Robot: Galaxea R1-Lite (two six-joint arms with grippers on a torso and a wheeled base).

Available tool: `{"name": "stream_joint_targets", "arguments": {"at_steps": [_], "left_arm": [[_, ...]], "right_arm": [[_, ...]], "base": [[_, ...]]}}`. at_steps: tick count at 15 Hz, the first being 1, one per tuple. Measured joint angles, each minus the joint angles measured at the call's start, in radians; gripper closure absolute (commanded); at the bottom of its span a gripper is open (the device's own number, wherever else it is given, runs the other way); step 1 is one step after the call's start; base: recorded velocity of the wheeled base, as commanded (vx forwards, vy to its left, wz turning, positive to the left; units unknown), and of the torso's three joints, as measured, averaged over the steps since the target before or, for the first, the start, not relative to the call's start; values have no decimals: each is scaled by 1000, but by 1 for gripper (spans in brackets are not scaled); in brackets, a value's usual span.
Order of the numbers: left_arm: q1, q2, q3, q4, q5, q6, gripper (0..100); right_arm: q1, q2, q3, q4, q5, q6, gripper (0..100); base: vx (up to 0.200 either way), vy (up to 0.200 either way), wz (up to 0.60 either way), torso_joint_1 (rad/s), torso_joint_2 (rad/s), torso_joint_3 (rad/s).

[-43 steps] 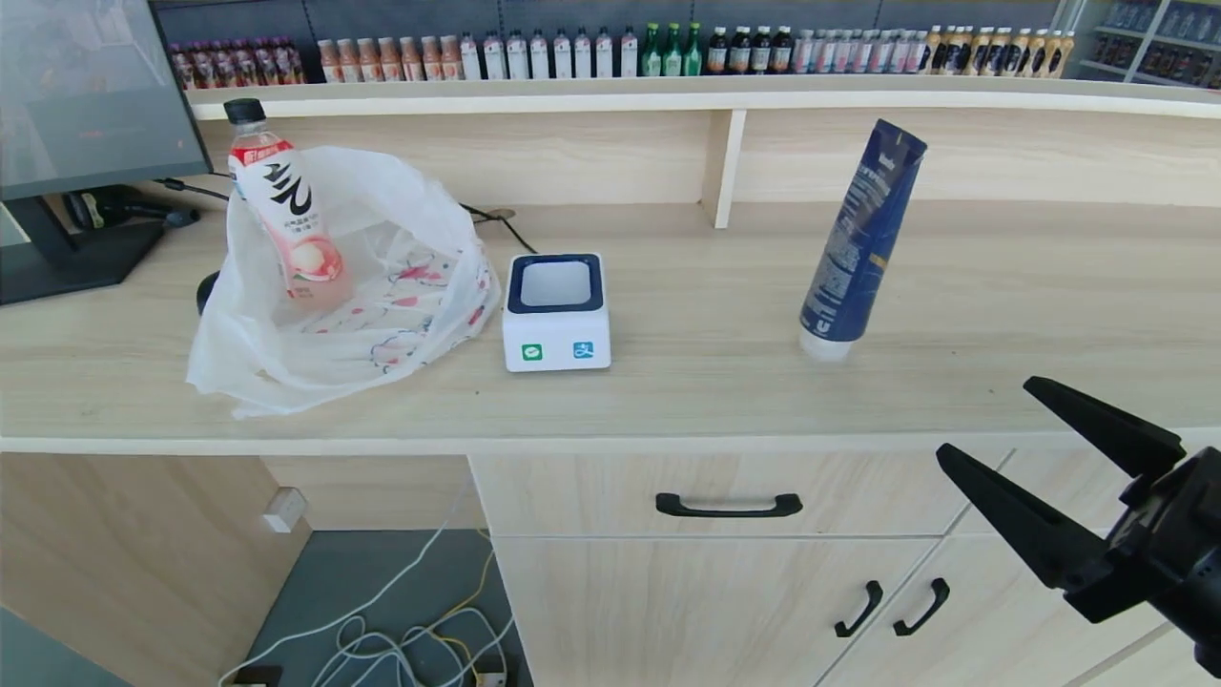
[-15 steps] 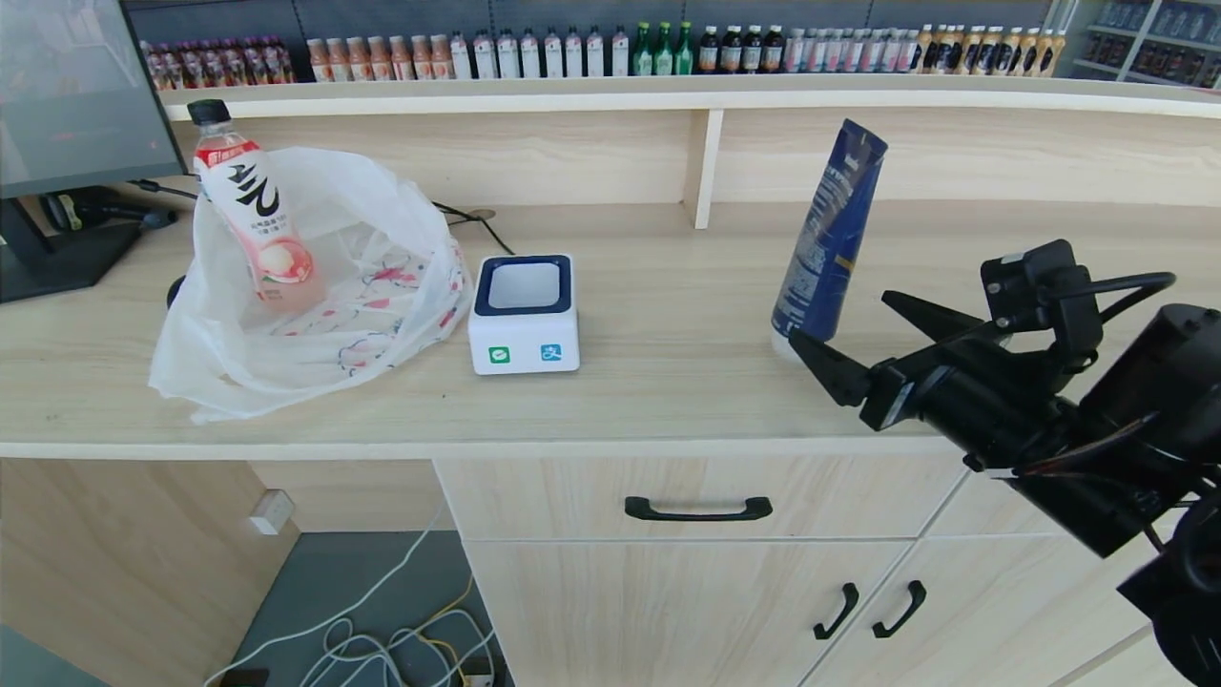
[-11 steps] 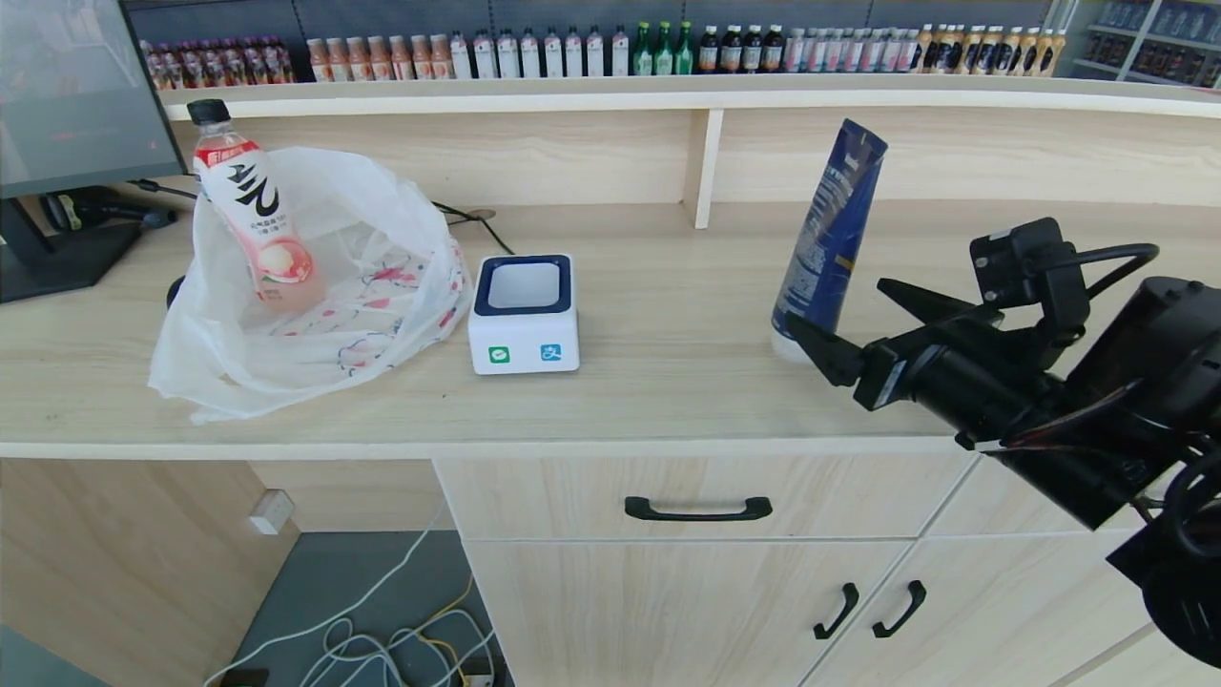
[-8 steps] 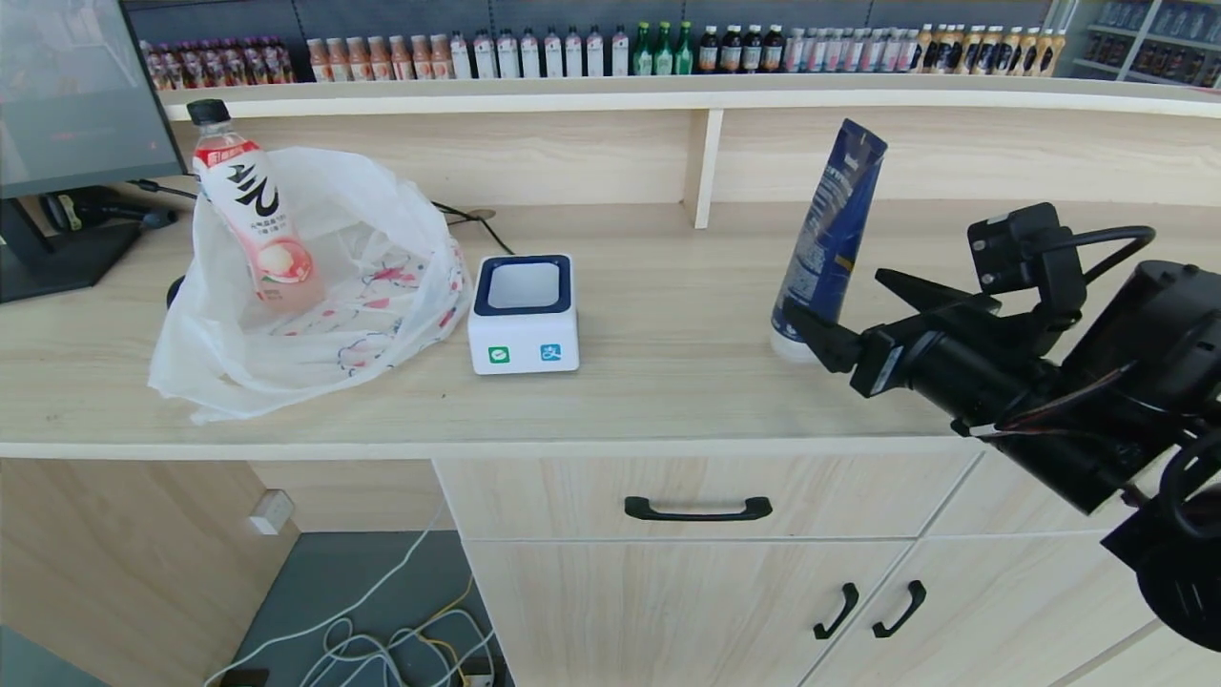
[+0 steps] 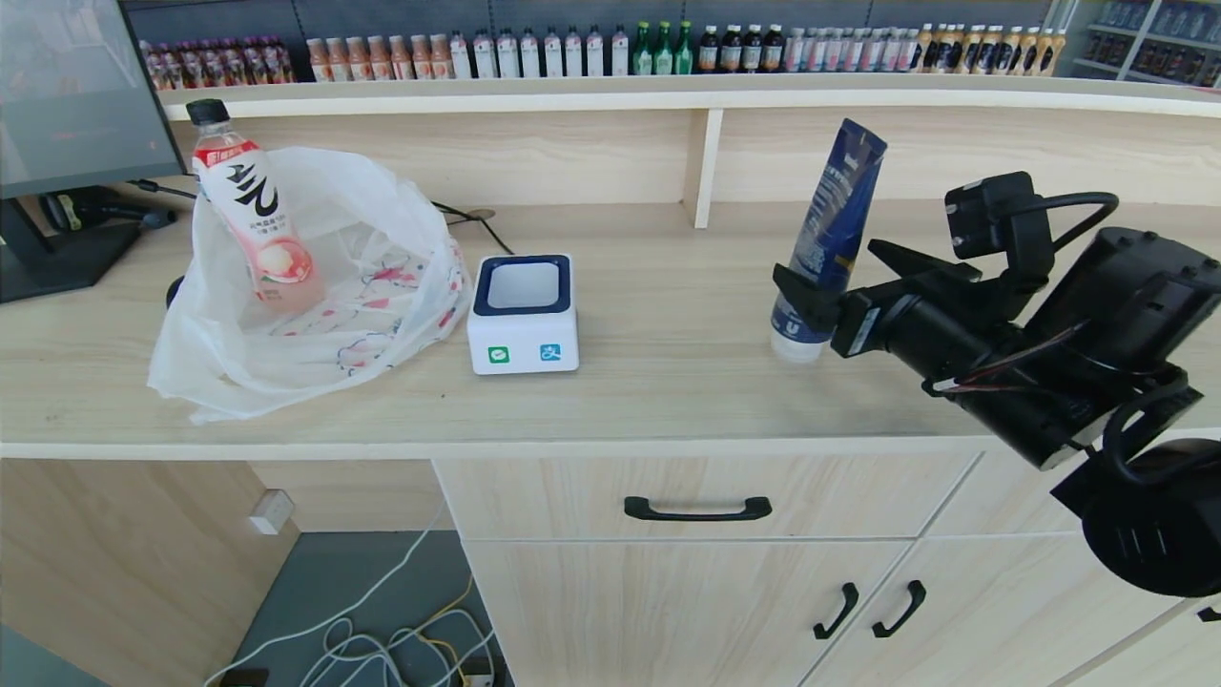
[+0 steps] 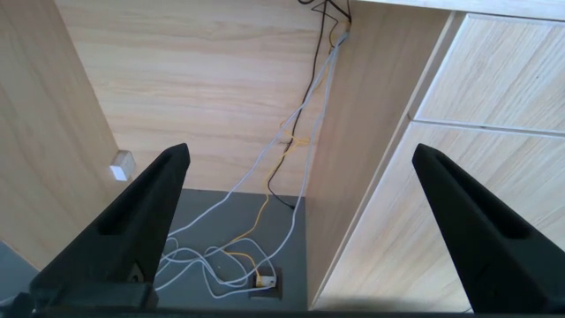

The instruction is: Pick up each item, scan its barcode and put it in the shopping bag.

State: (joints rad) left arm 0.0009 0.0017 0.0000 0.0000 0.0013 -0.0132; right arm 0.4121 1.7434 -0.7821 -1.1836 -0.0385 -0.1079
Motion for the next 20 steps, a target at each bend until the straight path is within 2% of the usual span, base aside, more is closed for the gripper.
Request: {"name": "stream_joint_targets", "arguments": {"at_steps": [13, 20], "left_arm": [[0, 0, 0, 0, 0, 0, 0], [0, 0, 0, 0, 0, 0, 0]], "right_arm": [[19, 137, -187, -1, -82, 1, 0], [18, 160, -203, -3, -86, 1, 0]], "base": [[0, 0, 0, 0, 0, 0], [0, 0, 0, 0, 0, 0]]}}
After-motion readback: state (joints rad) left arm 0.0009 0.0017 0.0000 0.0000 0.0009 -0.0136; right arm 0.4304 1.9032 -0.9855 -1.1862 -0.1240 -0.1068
